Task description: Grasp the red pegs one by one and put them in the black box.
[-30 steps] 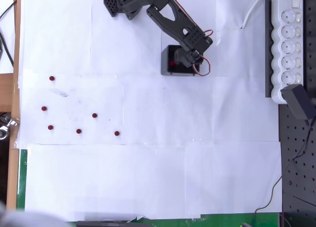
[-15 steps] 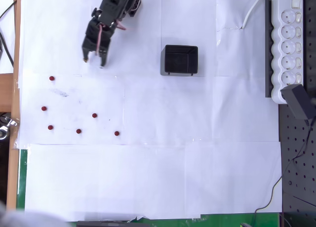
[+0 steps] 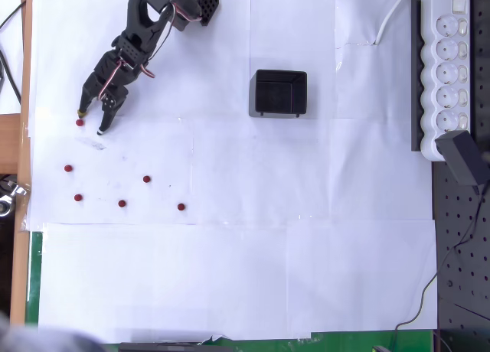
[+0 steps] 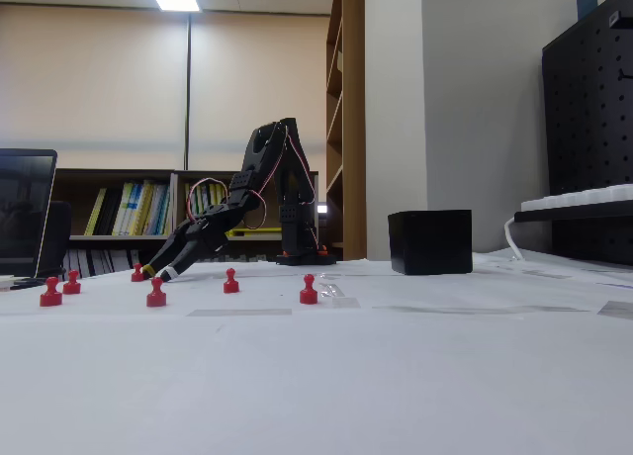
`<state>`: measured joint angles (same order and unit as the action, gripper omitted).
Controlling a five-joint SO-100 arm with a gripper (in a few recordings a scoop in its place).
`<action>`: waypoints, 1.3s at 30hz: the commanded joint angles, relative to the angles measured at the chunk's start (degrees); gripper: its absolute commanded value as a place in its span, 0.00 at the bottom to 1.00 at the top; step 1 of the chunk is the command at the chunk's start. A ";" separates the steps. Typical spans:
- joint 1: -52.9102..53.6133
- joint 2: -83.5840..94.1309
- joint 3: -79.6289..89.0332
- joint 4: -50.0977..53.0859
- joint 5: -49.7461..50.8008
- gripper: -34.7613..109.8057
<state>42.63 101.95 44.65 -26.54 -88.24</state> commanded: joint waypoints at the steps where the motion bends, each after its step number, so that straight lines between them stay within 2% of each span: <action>1: 1.67 0.97 2.20 -0.44 -1.93 0.39; 15: 2.46 4.83 6.86 0.18 -1.32 0.39; 20: 0.79 4.75 6.59 1.32 -2.02 0.31; 30: -1.05 2.11 7.47 5.89 -2.72 0.24; 31: -1.49 0.44 8.00 9.23 -2.64 0.24; 32: -2.72 -3.43 9.58 16.88 -3.69 0.24; 34: -11.51 -20.13 35.07 75.23 -9.84 0.24; 35: -18.46 -21.97 50.54 96.50 -14.33 0.24; 36: -24.79 -21.88 62.14 110.39 -17.84 0.24; 37: -36.74 -21.62 75.32 123.93 -24.96 0.24; 39: -52.21 -21.53 81.74 123.84 -31.82 0.24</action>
<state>1.67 84.99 117.77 93.43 -117.16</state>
